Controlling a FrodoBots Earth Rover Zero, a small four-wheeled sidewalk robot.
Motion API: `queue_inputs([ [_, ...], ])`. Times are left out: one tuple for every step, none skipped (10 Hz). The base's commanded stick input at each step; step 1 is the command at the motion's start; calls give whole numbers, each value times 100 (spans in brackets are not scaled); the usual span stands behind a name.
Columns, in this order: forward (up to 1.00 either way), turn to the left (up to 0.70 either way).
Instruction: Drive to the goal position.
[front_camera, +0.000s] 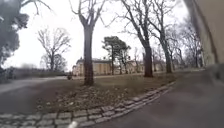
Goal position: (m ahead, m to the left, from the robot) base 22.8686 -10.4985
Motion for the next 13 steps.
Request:
queue_inputs([
  [26, -49],
  [15, -69],
  [5, -89],
  [0, -100],
  [0, -100],
  [0, -45],
  [-8, 0],
  [-27, 0],
  [-46, 0],
  [-64, 1],
  [-83, 1],
  [-100, 1],
  [-100, 1],
])
